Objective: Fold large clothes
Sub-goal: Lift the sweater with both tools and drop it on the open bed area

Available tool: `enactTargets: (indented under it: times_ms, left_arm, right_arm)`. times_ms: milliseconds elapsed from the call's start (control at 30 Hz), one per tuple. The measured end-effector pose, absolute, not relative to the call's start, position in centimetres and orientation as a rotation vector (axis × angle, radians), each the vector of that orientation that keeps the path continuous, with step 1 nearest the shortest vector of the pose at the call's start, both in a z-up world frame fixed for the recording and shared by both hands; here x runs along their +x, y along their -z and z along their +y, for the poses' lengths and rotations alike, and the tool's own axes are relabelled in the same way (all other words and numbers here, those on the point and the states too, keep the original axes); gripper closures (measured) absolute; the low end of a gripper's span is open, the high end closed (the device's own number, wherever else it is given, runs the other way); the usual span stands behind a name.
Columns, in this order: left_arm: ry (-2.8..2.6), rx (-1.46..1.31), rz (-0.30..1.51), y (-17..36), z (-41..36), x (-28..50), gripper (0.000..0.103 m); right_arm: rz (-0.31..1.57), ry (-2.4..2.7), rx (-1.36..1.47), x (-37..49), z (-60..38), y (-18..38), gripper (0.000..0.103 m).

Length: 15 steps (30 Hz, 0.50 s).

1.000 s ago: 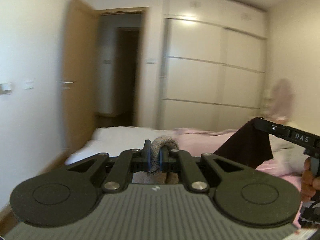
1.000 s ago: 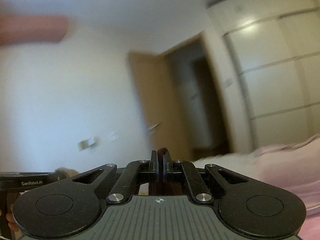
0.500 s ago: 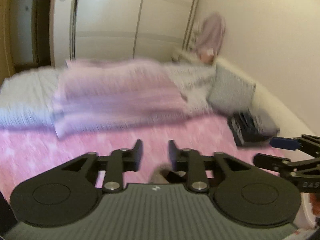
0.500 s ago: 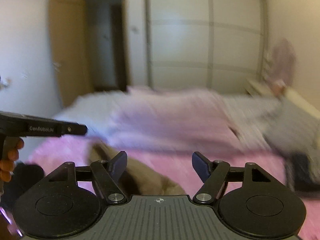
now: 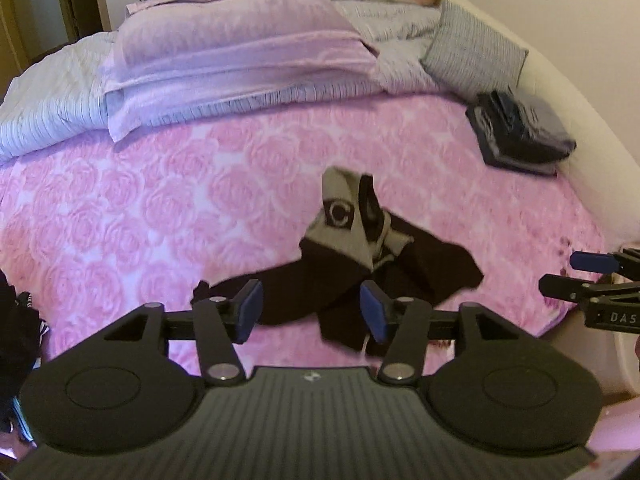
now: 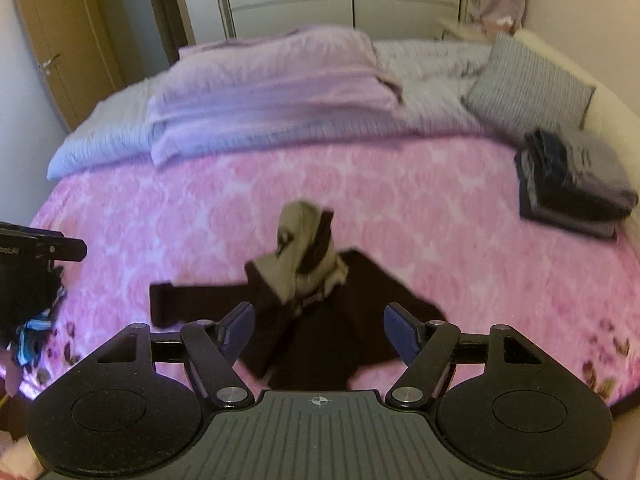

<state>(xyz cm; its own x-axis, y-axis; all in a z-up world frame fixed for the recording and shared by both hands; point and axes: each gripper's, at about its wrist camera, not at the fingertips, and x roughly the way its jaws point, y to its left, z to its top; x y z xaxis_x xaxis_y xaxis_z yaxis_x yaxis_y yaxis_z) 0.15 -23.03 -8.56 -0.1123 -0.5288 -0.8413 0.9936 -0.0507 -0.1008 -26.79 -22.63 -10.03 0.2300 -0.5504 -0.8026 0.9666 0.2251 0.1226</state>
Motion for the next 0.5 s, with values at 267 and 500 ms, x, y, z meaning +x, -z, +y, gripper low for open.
enactTargets:
  times_ms: [267, 500]
  left_arm:
    - [1.558, 0.832, 0.872, 9.5, -22.5, 0.1, 0.049]
    - [1.603, 0.893, 0.875, 10.7, -22.1, 0.9, 0.045]
  right_arm:
    - [0.766, 1.180, 0.772, -24.0, -21.0, 11.3, 0.034]
    - [0.798, 1.211, 0.806, -21.8, -19.3, 12.9, 0.034]
